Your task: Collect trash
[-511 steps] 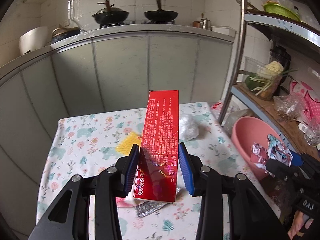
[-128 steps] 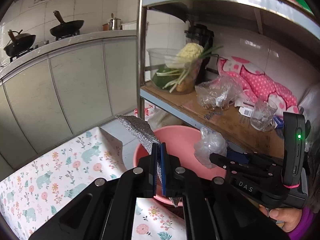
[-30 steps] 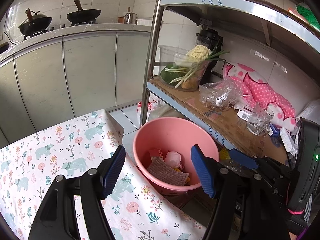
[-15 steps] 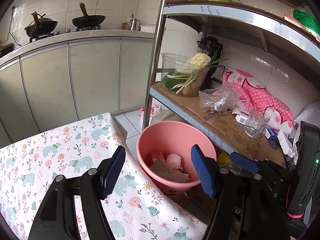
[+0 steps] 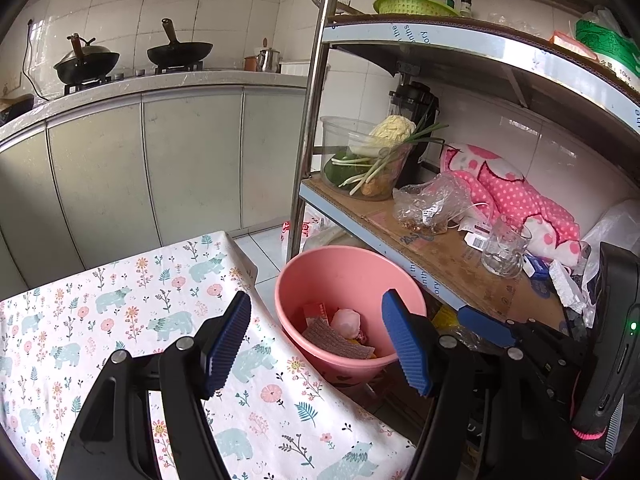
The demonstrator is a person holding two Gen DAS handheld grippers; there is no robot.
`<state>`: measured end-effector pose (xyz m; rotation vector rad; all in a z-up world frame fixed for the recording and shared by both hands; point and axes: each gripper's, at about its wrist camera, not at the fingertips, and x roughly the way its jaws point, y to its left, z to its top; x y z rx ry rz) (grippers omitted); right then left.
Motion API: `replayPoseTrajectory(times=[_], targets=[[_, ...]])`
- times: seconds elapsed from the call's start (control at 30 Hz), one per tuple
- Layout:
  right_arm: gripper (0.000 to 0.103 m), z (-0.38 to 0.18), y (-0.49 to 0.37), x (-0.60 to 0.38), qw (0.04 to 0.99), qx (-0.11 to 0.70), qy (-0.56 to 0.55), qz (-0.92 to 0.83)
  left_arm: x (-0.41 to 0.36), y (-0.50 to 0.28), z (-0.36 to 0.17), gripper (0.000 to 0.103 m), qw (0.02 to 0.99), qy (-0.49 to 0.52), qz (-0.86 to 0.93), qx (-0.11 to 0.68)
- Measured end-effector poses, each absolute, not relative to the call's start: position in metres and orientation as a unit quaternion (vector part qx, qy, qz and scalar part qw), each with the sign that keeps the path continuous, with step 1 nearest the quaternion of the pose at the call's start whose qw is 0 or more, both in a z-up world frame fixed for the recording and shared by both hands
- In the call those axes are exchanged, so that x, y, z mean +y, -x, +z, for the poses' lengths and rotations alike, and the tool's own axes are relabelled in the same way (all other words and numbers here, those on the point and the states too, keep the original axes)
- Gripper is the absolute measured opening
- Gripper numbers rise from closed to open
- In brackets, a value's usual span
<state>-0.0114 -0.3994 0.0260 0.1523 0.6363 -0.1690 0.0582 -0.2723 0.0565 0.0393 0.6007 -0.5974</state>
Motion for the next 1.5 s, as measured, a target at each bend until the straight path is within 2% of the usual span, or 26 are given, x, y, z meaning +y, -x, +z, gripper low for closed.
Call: replayPoseTrajectory(times=[1.5], targets=[[0.056, 0.036, 0.029, -0.398, 0.947, 0.302, -0.075, -0.083, -0.275, -0.031, 0.065, 0.067, 0.913, -0.040, -0.298, 0.278]])
